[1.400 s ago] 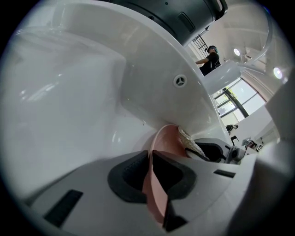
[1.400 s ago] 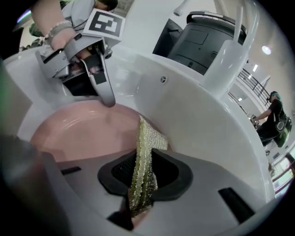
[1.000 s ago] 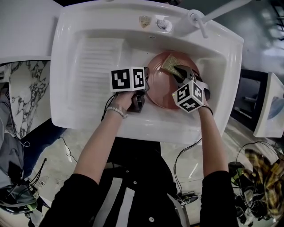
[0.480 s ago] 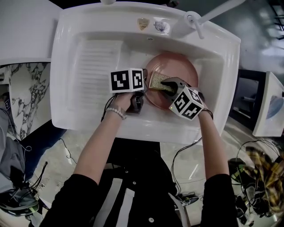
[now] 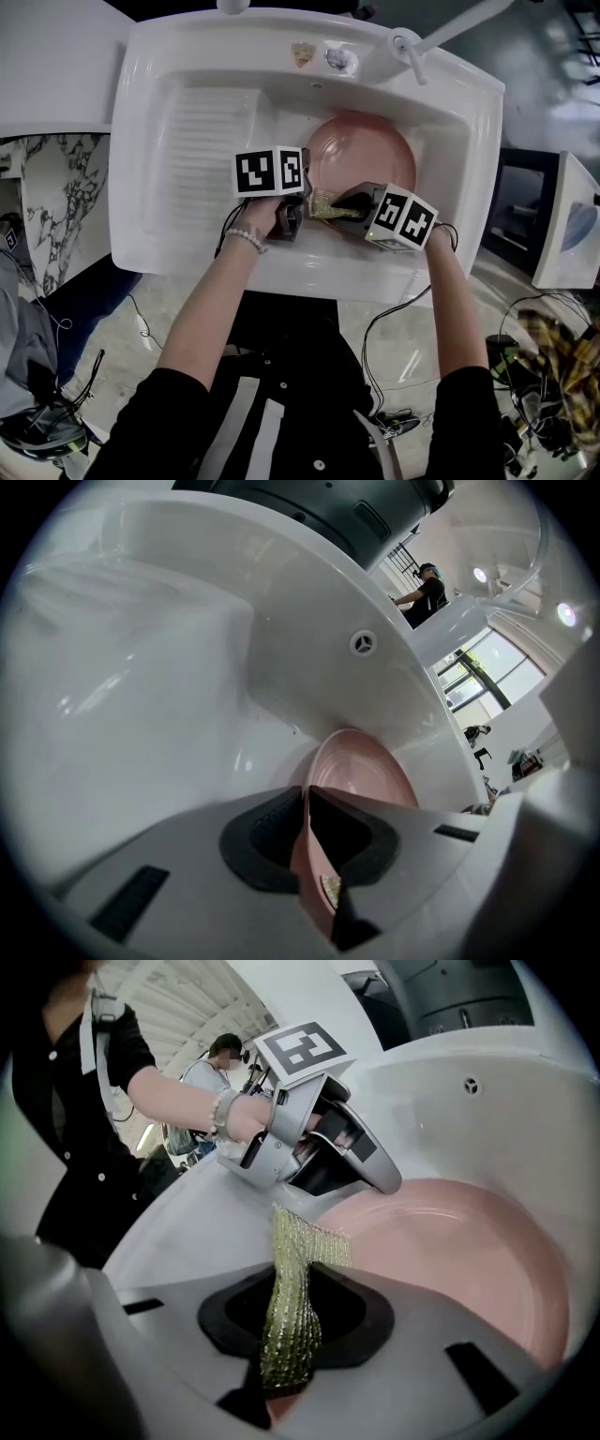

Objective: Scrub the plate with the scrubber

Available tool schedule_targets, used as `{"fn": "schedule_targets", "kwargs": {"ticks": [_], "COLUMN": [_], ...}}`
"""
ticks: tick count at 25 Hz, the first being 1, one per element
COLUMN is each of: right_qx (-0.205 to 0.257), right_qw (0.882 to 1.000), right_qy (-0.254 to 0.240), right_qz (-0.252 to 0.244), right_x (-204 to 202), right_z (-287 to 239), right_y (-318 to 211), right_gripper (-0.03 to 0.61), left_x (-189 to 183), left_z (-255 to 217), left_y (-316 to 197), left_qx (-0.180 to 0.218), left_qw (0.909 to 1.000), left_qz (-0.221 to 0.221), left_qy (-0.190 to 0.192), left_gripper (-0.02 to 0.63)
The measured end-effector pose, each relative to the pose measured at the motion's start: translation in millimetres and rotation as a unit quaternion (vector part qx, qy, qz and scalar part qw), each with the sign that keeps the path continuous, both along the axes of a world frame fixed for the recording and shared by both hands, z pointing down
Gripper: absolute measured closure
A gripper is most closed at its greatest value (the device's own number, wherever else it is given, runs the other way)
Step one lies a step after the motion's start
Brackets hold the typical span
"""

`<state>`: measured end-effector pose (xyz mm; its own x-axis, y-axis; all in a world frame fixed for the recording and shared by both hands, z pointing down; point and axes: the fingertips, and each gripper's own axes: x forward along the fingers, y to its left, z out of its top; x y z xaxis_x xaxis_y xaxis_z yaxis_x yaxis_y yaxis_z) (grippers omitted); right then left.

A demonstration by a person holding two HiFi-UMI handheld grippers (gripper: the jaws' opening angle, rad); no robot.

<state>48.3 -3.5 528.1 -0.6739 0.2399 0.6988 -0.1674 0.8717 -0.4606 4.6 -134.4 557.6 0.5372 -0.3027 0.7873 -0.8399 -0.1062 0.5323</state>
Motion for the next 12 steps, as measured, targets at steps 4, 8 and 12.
{"fn": "schedule_targets", "kwargs": {"ticks": [4,8,12], "right_qx": [-0.056,-0.059,-0.037], "right_qw": [0.998,0.997,0.993], "right_qy": [-0.006,0.009,0.043], "right_qz": [-0.013,-0.049,-0.1], "right_x": [2,8,20], "right_z": [-8,-12,-17], "right_y": [14,25,32], "right_gripper": [0.492,0.492,0.494], "left_x": [-2,-2,-3], "left_z": [-2,-3,-4], "left_y": [0,1,1], "left_qx": [-0.002,-0.002,-0.002], "left_qw": [1.0,1.0,1.0], "left_qz": [0.0,0.002,0.001], "left_qy": [-0.001,-0.002,-0.002], "left_gripper": [0.588,0.588,0.588]}}
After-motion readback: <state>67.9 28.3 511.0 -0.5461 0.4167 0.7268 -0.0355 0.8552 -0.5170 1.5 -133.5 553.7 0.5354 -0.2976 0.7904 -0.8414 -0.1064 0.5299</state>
